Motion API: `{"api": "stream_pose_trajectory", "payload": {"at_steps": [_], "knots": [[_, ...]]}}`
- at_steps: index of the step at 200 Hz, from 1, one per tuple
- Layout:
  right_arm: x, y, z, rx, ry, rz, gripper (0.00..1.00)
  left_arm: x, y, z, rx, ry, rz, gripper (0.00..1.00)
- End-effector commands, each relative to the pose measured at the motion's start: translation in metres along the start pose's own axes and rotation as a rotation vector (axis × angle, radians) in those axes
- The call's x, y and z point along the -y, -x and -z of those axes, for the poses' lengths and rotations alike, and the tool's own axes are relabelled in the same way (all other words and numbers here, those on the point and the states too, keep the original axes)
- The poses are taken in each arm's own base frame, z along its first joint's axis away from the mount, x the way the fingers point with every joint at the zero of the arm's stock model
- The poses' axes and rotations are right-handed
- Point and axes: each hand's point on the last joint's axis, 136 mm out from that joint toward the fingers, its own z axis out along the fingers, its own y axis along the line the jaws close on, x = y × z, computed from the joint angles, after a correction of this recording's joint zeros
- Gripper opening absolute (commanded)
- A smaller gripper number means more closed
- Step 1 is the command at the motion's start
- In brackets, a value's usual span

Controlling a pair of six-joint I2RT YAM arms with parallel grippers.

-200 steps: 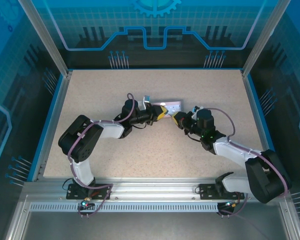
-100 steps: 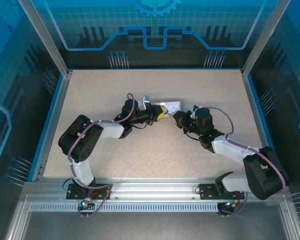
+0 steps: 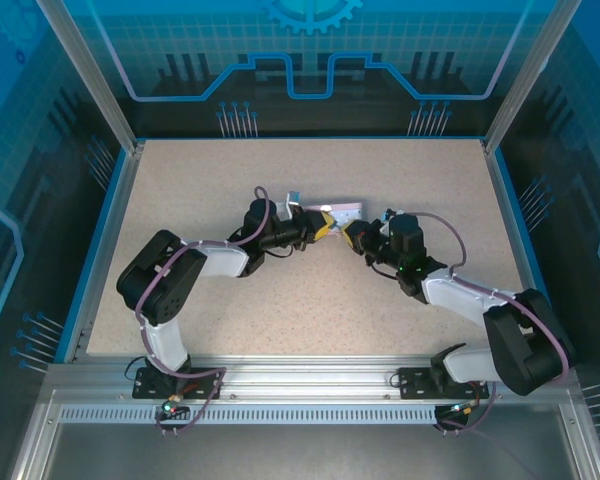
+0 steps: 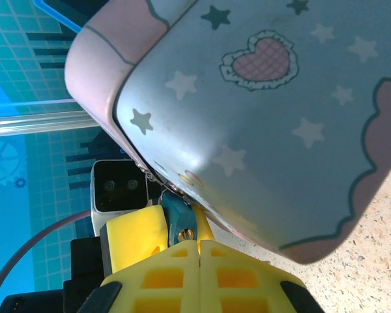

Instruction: Unlock the padlock with the key

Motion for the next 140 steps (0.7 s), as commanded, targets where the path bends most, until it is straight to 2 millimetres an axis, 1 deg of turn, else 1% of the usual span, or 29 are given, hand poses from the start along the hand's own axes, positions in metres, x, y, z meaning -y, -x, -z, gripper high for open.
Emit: {"api": "stream_pose_trajectory", "payload": {"at_steps": [1,38,85,140], "knots": [[-0.019,0.002,-0.004,0.017,0.062,0.014,0.0,0.056,-0.001,0.004,0.009,-0.15,-0.08,0.0],[-0.017,0.003,-0.006,0.023,0.079,0.022,0.0,0.06,0.0,0.004,0.015,-0.173,-0.063,0.0],[-0.001,0.005,-0.008,0.032,0.102,0.003,0.0,0.068,0.0,0.005,0.022,-0.21,-0.043,0.0],[-0.001,0.009,-0.019,-0.032,0.123,0.053,0.0,0.071,-0.003,0.009,0.018,-0.215,-0.041,0.0]]}}
